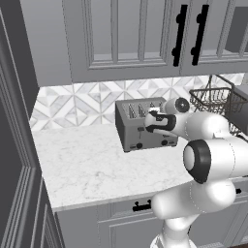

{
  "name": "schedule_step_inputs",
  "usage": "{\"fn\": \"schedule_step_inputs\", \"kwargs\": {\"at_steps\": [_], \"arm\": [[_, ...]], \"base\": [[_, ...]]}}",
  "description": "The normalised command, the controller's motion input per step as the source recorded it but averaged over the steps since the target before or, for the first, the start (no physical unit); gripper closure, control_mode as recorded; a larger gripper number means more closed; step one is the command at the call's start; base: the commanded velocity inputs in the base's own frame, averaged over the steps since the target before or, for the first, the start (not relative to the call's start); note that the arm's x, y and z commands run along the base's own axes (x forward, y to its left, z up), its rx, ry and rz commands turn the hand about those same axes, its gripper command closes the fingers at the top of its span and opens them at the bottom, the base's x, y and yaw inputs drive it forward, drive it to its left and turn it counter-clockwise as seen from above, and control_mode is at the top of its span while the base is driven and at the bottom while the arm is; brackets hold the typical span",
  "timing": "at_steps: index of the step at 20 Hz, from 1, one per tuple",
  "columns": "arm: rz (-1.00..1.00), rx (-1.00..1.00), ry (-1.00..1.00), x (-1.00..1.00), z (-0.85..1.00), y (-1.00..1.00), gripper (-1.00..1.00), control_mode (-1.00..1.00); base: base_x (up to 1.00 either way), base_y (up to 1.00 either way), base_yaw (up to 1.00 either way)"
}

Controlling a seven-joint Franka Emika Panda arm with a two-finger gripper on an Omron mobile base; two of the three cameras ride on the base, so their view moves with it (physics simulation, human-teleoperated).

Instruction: Start the toaster. Once the lever pops up, take the bread to the plate on the dining counter.

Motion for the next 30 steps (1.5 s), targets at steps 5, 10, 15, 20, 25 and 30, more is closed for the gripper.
{"fn": "schedule_step_inputs", "kwargs": {"at_steps": [5, 10, 15, 20, 25, 30], "arm": [[0.00, 0.00, 0.00, 0.00, 0.00, 0.00, -1.00, -1.00], [0.00, 0.00, 0.00, 0.00, 0.00, 0.00, -1.00, -1.00], [0.00, 0.00, 0.00, 0.00, 0.00, 0.00, -1.00, -1.00], [0.00, 0.00, 0.00, 0.00, 0.00, 0.00, -1.00, -1.00], [0.00, 0.00, 0.00, 0.00, 0.00, 0.00, -1.00, -1.00], [0.00, 0.00, 0.00, 0.00, 0.00, 0.00, -1.00, -1.00]], "base": [[0.00, 0.00, 0.00], [0.00, 0.00, 0.00], [0.00, 0.00, 0.00], [0.00, 0.00, 0.00], [0.00, 0.00, 0.00], [0.00, 0.00, 0.00]]}}
